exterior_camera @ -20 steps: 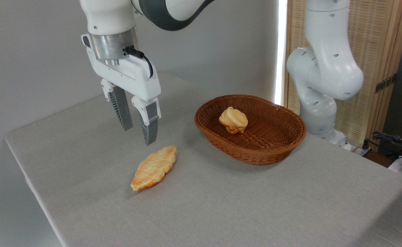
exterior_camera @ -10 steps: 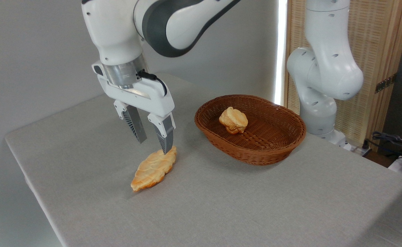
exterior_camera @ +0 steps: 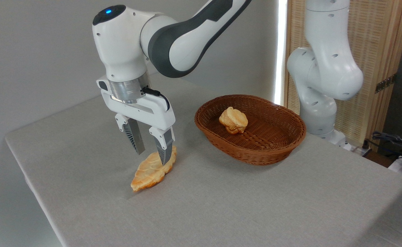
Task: Put bread into the basket
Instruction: 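Lower the open gripper onto the flat golden pastry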
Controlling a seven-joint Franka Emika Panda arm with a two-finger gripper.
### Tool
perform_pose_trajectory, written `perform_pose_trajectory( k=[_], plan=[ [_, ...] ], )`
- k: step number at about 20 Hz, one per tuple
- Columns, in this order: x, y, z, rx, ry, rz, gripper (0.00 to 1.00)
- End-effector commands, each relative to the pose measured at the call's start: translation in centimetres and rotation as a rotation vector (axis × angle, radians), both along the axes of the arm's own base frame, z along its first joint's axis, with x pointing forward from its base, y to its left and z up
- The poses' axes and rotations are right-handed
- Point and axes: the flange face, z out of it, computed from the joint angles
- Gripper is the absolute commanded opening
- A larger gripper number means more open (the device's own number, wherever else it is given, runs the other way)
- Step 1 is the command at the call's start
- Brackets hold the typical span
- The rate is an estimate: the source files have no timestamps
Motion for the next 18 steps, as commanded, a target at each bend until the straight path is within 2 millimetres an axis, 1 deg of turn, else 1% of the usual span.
perform_pose_trajectory(
  k=[1,2,4,5,12,14,18],
  plan=[
    [0.3,-0.5,-0.9,-0.009,-0.003,0.019,1.0],
    [0.4,-0.5,-1.2,-0.008,-0.002,0.019,1.0],
    [0.4,-1.9,-1.9,-0.007,-0.003,-0.005,1.0],
    [0.4,-1.9,-2.3,-0.002,0.0,-0.009,1.0],
    [0.4,-1.7,-2.6,0.012,0.008,-0.028,1.0],
    [0.2,-1.4,-3.1,0.042,0.022,-0.043,1.0],
    [0.2,-1.2,-3.0,0.059,0.02,-0.052,1.0]
  ],
)
